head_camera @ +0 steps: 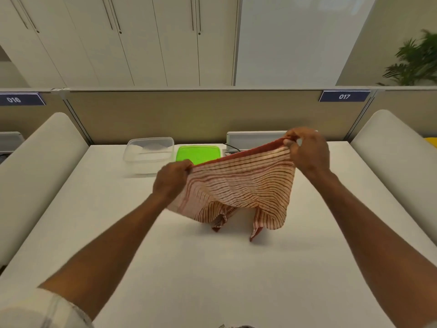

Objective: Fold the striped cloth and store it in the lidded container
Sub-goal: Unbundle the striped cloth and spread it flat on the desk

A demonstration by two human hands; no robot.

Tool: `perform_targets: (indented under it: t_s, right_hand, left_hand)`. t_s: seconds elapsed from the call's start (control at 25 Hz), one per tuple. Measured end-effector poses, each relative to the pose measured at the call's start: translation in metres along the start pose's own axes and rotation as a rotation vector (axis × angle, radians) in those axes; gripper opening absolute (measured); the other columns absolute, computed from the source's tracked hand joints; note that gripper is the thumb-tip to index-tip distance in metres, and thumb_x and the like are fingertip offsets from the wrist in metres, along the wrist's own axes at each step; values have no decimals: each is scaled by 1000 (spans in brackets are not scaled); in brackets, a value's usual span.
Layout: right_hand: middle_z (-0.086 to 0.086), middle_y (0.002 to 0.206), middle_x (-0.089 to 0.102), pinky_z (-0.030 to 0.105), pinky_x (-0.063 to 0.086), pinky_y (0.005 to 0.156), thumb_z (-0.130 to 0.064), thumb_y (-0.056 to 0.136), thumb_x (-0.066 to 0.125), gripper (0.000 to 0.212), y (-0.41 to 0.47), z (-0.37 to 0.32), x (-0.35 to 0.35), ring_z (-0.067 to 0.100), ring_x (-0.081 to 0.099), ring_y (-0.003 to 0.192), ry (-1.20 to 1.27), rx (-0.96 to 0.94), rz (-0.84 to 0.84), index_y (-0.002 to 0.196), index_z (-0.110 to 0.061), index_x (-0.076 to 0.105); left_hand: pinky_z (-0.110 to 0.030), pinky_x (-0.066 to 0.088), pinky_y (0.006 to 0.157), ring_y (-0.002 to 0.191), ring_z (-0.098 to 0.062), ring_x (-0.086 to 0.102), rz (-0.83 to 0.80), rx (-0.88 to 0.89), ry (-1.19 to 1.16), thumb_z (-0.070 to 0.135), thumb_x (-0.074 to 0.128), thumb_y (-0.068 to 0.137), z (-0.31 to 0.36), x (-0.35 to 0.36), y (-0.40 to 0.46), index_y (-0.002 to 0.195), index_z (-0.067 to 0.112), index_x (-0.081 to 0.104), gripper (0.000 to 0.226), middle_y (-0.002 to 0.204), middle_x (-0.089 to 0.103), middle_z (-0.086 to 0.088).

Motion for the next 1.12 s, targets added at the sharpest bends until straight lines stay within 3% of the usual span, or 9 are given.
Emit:
perform_targets:
  t_s: [0.36, 0.48, 0.56, 0.72, 0.8, 0.88, 0.92, 1.0, 1.12]
  right_hand:
    - [6, 85, 74, 44, 60, 78, -14, 88, 63, 12, 68, 22, -29, 22, 68, 78, -34, 137, 113, 94, -16, 73]
    - [8, 91, 73, 34, 58, 77, -17, 91, 63, 11, 80, 13, -46, 20, 66, 80, -24, 107, 187, 97, -13, 71]
    - [8, 94, 73, 30, 56, 77, -18, 92, 62, 14, 81, 4, -62, 14, 62, 79, -13, 88, 247, 100, -11, 70]
    - [4, 92, 73, 27, 53, 77, -16, 88, 64, 14, 40, -4, -92, 14, 63, 79, -19, 100, 258, 100, -15, 71]
    - [0, 85, 71, 20, 43, 76, -11, 81, 66, 15, -1, 2, -96, 13, 59, 74, -19, 140, 199, 94, -18, 73]
    - [-5, 77, 68, 21, 38, 71, -10, 77, 69, 15, -50, 15, -86, 16, 60, 73, -28, 240, 65, 86, -21, 71]
    - [-7, 74, 67, 23, 38, 71, -10, 77, 71, 15, -75, 25, -78, 18, 61, 73, -37, 307, -16, 82, -24, 70]
    - [-12, 68, 66, 26, 40, 69, -10, 76, 74, 19, -122, 45, -61, 19, 63, 72, -59, 433, -183, 75, -29, 67]
    - [-13, 66, 66, 30, 47, 66, -13, 77, 74, 24, -174, 71, -39, 16, 64, 68, -88, 564, -381, 68, -33, 65]
  left_hand:
    - [-42, 51, 70, 85, -41, 66, 157, -28, 190, 24, 56, 92, -30, -92, 96, 104, 19, 72, 20, 97, 73, -20]
    - [-38, 49, 70, 82, -39, 67, 336, -22, 78, 22, 56, 92, -18, -120, 109, 102, 18, 73, 20, 94, 75, -16]
    - [-29, 48, 71, 81, -29, 70, 456, 10, -40, 21, 59, 92, -9, -138, 107, 101, 15, 73, 17, 93, 76, -10]
    - [-23, 50, 71, 74, -13, 66, 548, 18, -276, 27, 67, 88, -18, -150, 69, 101, 14, 75, 20, 88, 76, -9]
    - [-22, 51, 72, 73, -3, 65, 505, -13, -391, 26, 70, 86, -35, -138, 30, 97, 16, 75, 15, 83, 74, -7]
    - [-9, 46, 73, 73, 14, 61, 415, -52, -471, 19, 73, 84, -51, -115, -15, 89, 25, 73, 7, 79, 73, 5]
    - [-5, 44, 72, 72, 16, 61, 363, -98, -505, 15, 75, 83, -59, -102, -36, 84, 30, 71, 15, 76, 73, 13]
    - [-4, 45, 69, 68, 13, 61, 250, -213, -594, 6, 78, 80, -77, -70, -74, 78, 31, 71, 26, 72, 73, 21]
    - [-5, 49, 66, 66, 7, 64, 93, -314, -637, -1, 79, 76, -96, -32, -114, 76, 24, 74, 26, 74, 75, 16]
Point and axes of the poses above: each hand's wrist, its own y-axis towards the middle knuckle, its own x-axis out of the palm, z = x × y, the point moved 5 cm from there along y, towards the middle knuckle
